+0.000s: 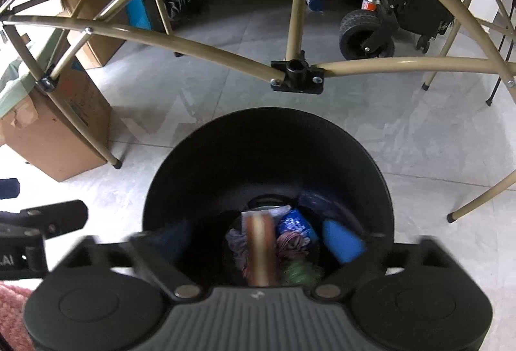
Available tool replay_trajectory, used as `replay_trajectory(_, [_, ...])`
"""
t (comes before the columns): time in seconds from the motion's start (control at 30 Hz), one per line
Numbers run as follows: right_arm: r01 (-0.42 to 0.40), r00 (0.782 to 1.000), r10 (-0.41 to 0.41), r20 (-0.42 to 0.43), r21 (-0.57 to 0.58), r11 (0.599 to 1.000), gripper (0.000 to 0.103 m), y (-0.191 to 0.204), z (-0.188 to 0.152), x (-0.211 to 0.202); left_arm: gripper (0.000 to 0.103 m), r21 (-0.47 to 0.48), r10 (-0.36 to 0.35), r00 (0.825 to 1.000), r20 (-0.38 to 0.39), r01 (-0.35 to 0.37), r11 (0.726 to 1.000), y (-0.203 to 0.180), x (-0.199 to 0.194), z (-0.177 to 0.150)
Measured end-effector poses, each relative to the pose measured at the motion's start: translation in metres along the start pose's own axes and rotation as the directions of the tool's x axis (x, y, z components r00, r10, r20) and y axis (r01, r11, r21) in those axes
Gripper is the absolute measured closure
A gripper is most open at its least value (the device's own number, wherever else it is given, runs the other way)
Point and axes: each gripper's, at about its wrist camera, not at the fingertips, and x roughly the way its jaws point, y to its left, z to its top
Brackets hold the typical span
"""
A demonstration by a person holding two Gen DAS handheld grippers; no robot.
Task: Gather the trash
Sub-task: 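Lower the right tool into the bin and open it to drop the pink sponge, then move both tools back up toward the items on the table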
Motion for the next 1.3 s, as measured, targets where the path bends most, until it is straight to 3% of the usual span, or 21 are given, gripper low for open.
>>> replay_trajectory(0.47, [0.012,1.0,-0.012,-0.009,0.0,1.0,0.0,-0.006,-0.001,0.0,0.0,-0.001,-0.001,1.0,0.003,0.001,1.0,-0.001,0.0,0.0])
replay_trajectory(0.73, [0.001,1.0,-0.001,0.029,-0.008,1.0,0.0,-0.009,-0.002,-0.017,0.0,-0.007,-0.012,0.999,0.036,0.012,1.0,-0.004,-0.013,0.002])
replay_trajectory(1.13, [-0.033,0.988,0.033,0.15,-0.004,0.999,0.0,-0.018,-0.001,-0.077,0.0,-0.038,-0.028,0.984,0.177,0.035,0.999,-0.004,-0.065,0.011])
replay_trajectory(1.3, [-0.088,0.975,0.083,0.208,0.011,0.996,0.0,-0.023,0.002,-0.107,0.0,-0.048,-0.034,0.973,0.229,0.047,0.998,-0.004,-0.088,0.013])
